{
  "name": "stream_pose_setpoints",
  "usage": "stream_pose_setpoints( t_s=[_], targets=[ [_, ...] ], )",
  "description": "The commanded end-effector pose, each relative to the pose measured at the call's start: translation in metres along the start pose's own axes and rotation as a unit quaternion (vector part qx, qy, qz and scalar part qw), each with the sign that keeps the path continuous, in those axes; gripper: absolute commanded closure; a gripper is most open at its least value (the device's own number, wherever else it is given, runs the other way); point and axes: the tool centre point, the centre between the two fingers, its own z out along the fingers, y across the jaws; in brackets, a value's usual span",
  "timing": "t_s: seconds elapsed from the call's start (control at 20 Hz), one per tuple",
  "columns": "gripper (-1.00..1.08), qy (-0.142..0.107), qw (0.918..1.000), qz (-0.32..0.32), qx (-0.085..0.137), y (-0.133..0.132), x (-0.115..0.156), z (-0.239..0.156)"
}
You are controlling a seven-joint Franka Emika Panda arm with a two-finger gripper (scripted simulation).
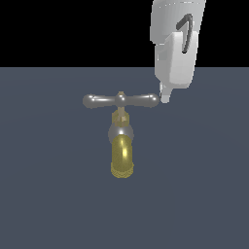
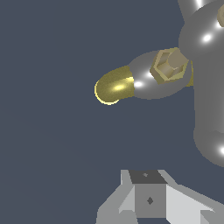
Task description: Turn on the faucet by rotating a designated handle.
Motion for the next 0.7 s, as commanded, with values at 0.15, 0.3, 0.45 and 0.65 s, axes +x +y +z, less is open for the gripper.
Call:
stream_pose_setpoints(
  t_s=[0.15,0.3,0.45,0.65],
  targets=[
    [1.08,0.0,0.9991,-0.042,0.0,0.011,0.004,0.016],
    [1.08,0.001,0.9983,-0.058,0.0,0.015,0.006,0.021],
    [1.08,0.001,0.9976,-0.069,0.001,0.018,0.008,0.026],
    [1.08,0.002,0.9969,-0.078,0.001,0.021,0.009,0.029]
  ],
)
